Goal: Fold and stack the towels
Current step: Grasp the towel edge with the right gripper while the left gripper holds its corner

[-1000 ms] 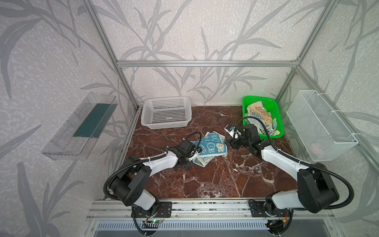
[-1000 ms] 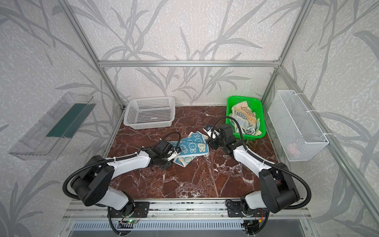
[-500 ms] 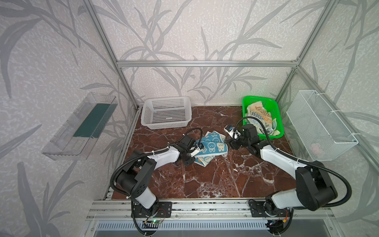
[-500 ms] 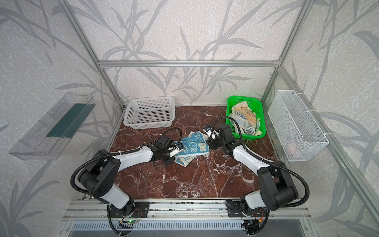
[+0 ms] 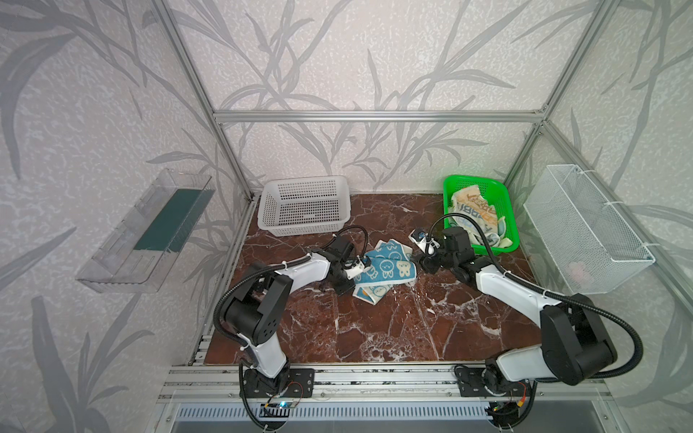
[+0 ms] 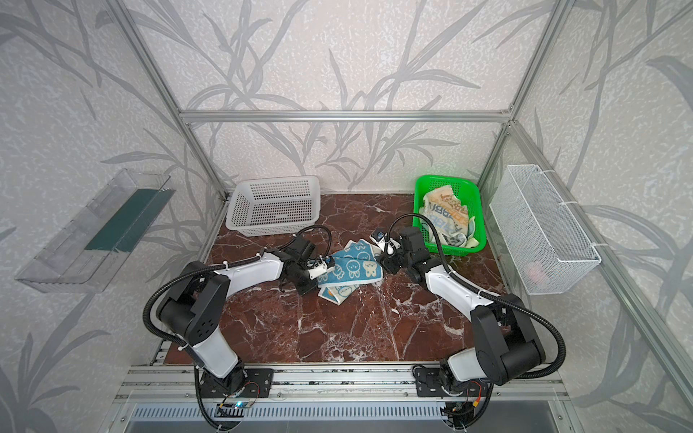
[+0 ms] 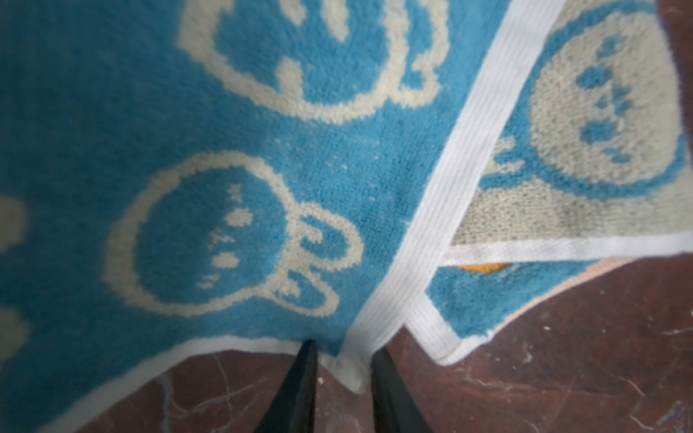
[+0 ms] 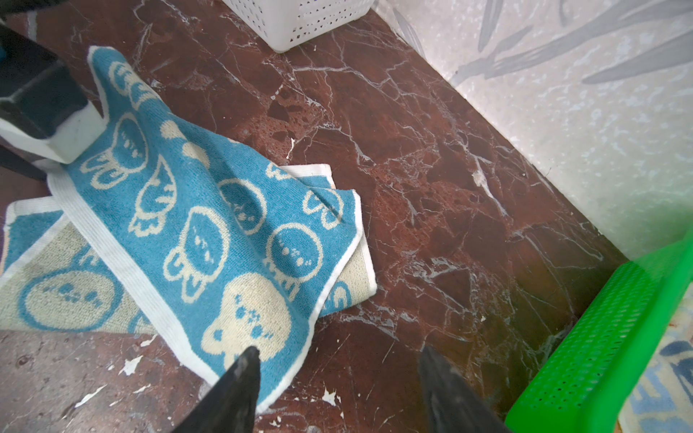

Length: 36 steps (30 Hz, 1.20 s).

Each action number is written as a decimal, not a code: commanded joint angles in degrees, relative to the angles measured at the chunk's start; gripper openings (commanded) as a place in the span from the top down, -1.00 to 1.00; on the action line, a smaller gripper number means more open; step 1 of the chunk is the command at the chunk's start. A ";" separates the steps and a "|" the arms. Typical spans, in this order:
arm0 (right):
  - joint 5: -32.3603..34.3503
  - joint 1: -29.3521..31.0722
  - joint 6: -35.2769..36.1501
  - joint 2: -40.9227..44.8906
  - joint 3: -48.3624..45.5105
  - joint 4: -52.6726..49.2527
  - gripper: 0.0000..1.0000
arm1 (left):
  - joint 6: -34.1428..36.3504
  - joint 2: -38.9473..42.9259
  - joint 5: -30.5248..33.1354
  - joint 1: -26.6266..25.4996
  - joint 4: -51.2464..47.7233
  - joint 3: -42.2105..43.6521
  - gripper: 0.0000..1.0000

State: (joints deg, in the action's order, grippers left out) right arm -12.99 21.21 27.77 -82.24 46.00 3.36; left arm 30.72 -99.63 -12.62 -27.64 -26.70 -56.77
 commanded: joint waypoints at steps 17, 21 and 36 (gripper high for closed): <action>1.49 7.81 33.00 -1.85 -6.72 -7.87 -0.29 | 1.38 0.61 -0.01 0.35 -0.23 1.85 1.00; 4.62 8.99 31.79 -4.99 -6.04 -5.81 -0.28 | 1.22 2.23 0.53 0.32 1.56 3.14 1.00; 8.61 8.63 32.33 -15.23 0.85 -10.74 0.06 | 0.21 4.05 0.69 0.34 4.21 4.88 1.00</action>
State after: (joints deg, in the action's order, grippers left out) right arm -5.32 30.04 58.72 -96.03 46.85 -2.15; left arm 30.76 -96.95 -12.34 -27.27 -22.00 -53.04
